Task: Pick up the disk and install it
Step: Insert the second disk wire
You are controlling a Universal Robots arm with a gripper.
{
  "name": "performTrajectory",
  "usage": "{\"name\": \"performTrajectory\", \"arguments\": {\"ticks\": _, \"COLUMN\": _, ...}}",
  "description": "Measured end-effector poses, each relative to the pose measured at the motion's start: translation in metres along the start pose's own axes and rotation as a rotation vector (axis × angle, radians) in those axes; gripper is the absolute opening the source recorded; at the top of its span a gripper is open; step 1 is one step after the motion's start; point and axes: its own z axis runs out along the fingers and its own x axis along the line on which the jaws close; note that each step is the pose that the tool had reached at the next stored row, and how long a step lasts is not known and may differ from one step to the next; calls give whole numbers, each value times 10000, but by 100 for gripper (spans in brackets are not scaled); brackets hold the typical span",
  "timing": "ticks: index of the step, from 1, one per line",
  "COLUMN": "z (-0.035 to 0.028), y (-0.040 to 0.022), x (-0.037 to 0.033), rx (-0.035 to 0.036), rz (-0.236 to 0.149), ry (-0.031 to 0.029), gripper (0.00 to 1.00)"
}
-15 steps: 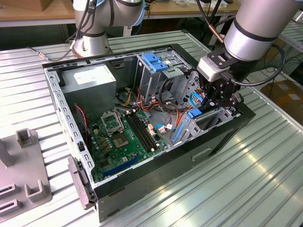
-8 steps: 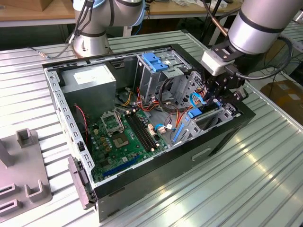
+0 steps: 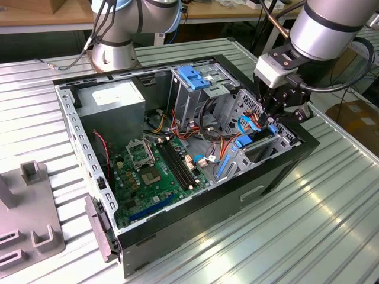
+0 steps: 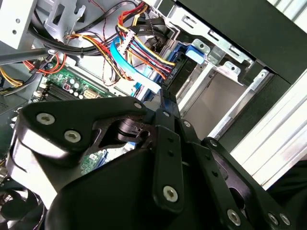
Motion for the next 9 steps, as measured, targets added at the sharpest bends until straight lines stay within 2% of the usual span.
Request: {"name": "performTrajectory", "arguments": {"ticks": 9, "z": -10, "y": -1, "x": -1, "rx": 0, "rz": 0, "ry": 1, "gripper": 10}}
